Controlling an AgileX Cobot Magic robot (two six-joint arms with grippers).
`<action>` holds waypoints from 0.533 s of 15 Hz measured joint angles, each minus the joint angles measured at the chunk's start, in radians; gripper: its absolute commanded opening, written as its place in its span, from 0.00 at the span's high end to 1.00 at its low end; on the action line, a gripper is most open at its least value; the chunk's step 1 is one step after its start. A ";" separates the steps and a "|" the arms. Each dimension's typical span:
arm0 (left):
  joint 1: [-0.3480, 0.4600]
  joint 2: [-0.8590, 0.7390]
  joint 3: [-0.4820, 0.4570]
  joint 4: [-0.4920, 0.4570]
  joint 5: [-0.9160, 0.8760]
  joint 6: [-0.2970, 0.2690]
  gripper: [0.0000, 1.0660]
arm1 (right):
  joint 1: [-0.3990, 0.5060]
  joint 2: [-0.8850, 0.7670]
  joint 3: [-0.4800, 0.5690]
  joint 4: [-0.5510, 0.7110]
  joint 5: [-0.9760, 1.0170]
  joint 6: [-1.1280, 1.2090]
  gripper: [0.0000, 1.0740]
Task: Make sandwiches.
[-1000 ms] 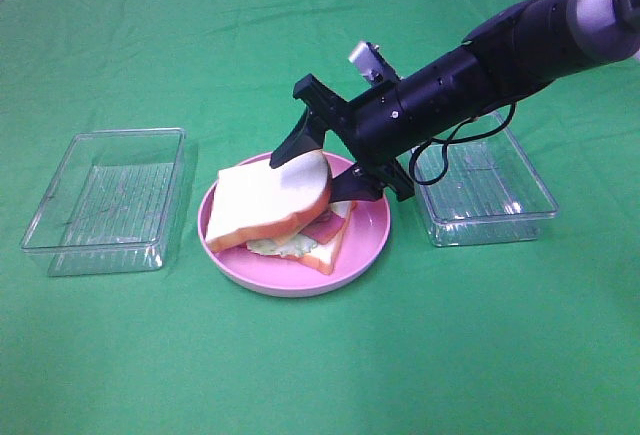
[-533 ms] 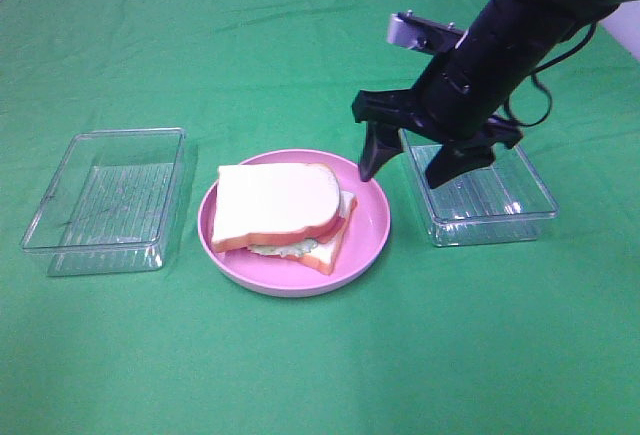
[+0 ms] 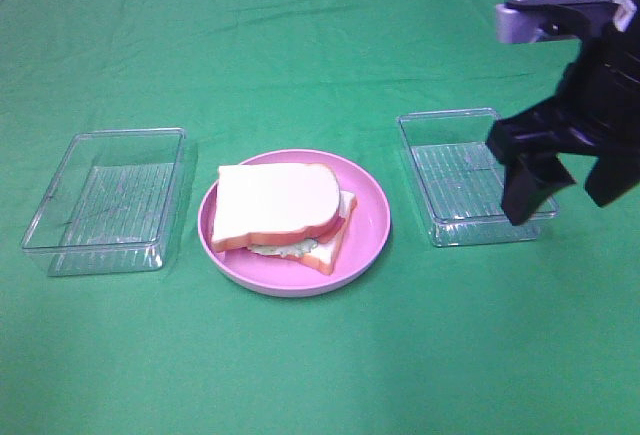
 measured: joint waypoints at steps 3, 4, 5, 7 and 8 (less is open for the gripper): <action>0.000 0.000 0.000 0.000 0.000 0.000 0.22 | 0.000 -0.374 0.291 0.000 0.005 -0.033 0.31; 0.000 0.000 0.000 0.000 0.000 0.000 0.22 | 0.000 -0.479 0.346 0.000 0.008 -0.045 0.31; 0.000 0.000 0.000 0.000 0.000 0.000 0.22 | 0.000 -0.522 0.369 0.000 0.011 -0.053 0.31; 0.000 0.000 0.000 0.000 0.000 0.000 0.22 | 0.000 -0.738 0.458 0.000 0.017 -0.098 0.31; 0.000 0.000 0.000 0.000 0.000 0.000 0.22 | 0.000 -0.836 0.494 0.003 0.020 -0.119 0.31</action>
